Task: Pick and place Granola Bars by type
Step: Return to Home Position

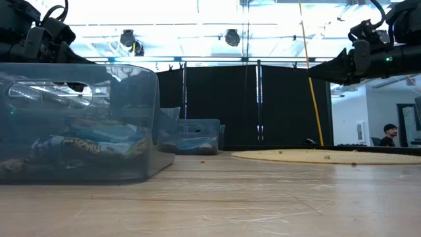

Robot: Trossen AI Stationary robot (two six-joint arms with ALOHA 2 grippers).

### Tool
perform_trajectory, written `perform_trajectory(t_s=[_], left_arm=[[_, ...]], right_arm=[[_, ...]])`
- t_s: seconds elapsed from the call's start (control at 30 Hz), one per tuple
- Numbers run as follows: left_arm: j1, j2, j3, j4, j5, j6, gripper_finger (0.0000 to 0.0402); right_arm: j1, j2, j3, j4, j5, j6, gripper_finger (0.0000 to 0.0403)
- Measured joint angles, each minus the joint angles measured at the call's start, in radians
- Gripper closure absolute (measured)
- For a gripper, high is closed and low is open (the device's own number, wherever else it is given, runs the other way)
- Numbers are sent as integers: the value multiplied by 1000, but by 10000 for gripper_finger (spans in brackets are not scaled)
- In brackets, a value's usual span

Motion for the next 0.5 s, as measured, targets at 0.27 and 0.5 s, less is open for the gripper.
perform_trajectory(t_s=[0.27,0.5], left_arm=[[0,0,0,0,0,0,236],[0,0,0,0,0,0,236]], right_arm=[[0,0,0,0,0,0,224],[0,0,0,0,0,0,225]])
